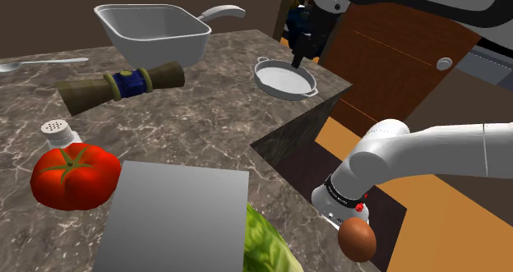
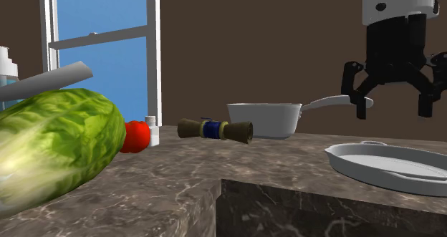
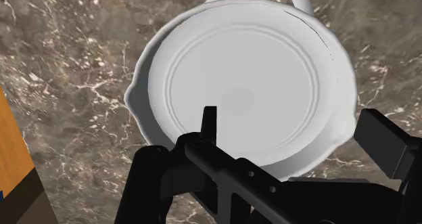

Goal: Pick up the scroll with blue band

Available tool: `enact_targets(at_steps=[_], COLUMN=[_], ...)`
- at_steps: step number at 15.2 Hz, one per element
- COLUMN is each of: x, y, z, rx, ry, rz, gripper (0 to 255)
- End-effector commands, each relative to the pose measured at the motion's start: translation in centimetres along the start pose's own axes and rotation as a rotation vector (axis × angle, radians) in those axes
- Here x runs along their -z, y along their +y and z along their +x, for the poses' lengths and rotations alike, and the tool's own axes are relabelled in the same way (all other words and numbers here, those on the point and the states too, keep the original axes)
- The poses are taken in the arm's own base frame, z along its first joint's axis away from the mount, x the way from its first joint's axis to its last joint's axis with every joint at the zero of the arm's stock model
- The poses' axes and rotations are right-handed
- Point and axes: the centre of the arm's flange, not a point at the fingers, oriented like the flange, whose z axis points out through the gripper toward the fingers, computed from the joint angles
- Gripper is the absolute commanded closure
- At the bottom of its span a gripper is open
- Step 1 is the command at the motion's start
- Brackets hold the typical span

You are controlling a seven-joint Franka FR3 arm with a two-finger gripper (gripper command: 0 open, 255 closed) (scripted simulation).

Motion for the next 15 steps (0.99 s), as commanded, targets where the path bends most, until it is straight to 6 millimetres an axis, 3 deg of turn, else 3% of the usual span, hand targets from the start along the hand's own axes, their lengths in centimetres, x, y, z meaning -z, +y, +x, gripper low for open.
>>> enact_targets(at_steps=[1,15], x=[0.0,0.6], y=[0.0,-16.7], z=[0.0,7.7], rx=[0.0,-0.012], ry=[0.0,-0.02], rz=[0.0,0.015], gripper=[0,0])
